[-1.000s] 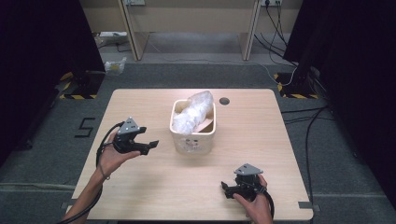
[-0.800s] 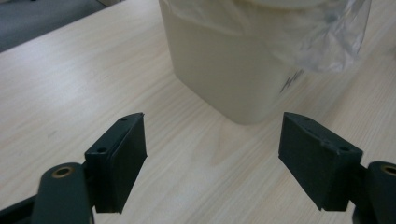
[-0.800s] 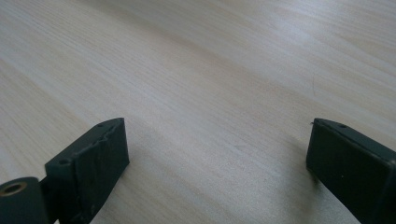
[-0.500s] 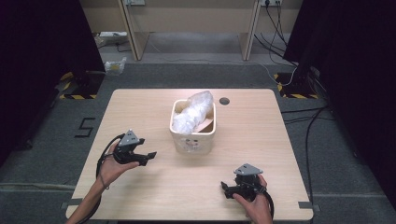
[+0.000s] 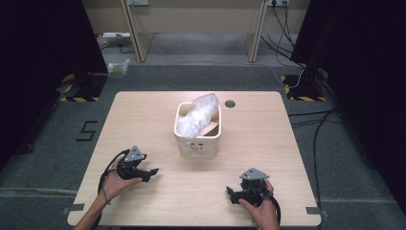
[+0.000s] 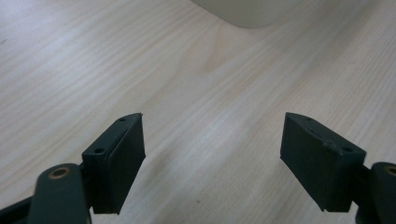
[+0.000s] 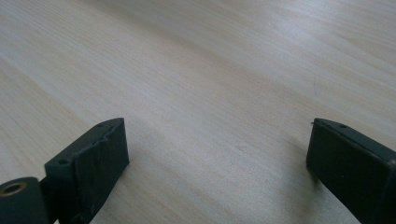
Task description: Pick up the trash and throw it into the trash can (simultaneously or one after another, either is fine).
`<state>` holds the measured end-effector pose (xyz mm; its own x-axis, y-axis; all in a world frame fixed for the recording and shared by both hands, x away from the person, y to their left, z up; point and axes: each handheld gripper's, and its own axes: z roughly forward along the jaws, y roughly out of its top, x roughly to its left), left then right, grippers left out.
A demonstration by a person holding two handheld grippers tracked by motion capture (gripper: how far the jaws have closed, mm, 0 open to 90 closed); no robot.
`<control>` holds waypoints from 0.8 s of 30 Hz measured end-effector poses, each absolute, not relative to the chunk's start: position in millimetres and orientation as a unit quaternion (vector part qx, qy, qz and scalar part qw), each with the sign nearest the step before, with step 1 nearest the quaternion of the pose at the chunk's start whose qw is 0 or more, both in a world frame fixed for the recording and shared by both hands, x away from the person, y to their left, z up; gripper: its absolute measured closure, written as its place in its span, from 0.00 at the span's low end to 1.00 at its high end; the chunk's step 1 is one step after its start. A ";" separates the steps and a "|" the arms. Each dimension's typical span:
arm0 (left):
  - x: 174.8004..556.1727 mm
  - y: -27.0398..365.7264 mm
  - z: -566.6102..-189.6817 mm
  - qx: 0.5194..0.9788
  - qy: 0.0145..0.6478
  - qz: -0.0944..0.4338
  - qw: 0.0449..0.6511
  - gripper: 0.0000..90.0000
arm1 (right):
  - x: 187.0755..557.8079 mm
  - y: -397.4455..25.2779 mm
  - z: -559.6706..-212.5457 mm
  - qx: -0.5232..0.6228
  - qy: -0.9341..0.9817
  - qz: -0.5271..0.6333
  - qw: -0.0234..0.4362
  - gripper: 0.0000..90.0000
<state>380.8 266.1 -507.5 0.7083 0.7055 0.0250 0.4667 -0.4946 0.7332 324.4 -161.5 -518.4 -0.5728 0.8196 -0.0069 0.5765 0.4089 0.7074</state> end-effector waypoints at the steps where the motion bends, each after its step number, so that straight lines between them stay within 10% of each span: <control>1: 380.0 266.4 -508.0 0.850 0.345 0.163 0.364 0.23 | 324.4 -161.4 -518.4 0.426 0.820 0.338 0.180 0.07; 24: 368.9 277.5 -520.1 0.845 0.363 0.145 0.366 0.20 | 324.2 -160.8 -518.6 0.426 0.819 0.339 0.179 0.07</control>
<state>368.9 277.5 -520.1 0.6951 0.7186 -0.0203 0.5068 -0.4698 0.7228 324.2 -160.8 -518.6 -0.5730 0.8196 -0.0046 0.5765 0.4070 0.7085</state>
